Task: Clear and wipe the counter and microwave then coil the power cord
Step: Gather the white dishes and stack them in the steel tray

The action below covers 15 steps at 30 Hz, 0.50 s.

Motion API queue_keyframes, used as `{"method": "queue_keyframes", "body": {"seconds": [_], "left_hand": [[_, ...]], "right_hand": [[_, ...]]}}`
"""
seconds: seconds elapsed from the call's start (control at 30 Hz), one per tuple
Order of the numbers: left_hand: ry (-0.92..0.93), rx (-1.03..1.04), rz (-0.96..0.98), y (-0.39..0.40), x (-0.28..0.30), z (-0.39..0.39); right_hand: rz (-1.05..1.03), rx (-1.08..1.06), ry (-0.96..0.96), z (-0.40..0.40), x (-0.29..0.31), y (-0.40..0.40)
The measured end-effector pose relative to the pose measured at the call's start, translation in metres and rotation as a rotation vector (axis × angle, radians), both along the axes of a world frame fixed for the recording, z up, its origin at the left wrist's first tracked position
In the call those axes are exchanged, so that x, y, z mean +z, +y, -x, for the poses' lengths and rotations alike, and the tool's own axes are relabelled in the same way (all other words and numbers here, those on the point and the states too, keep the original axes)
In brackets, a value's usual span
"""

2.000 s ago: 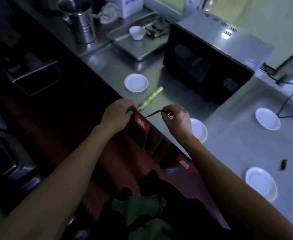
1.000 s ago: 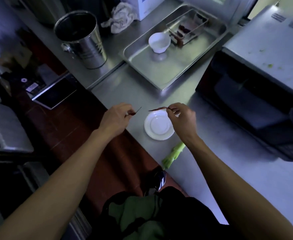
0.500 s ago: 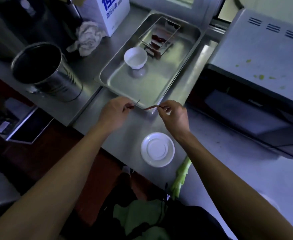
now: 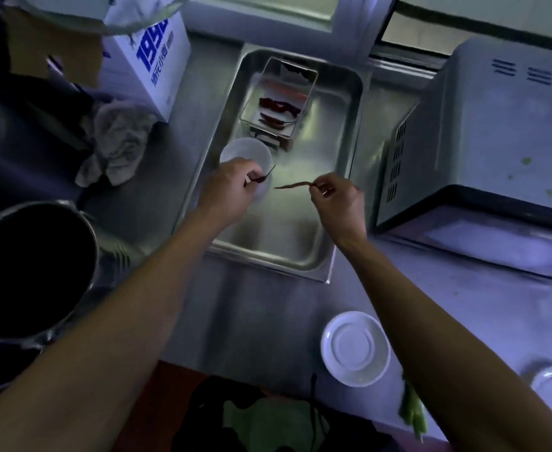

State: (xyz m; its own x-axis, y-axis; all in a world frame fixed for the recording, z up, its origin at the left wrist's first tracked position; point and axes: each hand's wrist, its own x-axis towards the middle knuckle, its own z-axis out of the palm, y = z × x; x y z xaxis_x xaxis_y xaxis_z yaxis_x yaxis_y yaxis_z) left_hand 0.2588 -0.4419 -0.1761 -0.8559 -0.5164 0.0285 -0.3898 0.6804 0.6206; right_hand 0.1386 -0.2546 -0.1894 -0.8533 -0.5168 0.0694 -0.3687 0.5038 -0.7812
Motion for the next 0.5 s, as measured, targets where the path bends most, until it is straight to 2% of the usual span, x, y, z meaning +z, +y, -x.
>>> {"method": "queue_keyframes", "body": {"seconds": [0.2,0.5], "left_hand": [[0.003,-0.044,0.04,-0.054,0.008,0.04],[-0.003,-0.092,0.034,-0.119,0.013,0.084]], "right_hand": [[-0.006,-0.142,-0.062,0.025,0.004,-0.046],[0.063,-0.197,-0.099,0.067,-0.005,-0.121]]}}
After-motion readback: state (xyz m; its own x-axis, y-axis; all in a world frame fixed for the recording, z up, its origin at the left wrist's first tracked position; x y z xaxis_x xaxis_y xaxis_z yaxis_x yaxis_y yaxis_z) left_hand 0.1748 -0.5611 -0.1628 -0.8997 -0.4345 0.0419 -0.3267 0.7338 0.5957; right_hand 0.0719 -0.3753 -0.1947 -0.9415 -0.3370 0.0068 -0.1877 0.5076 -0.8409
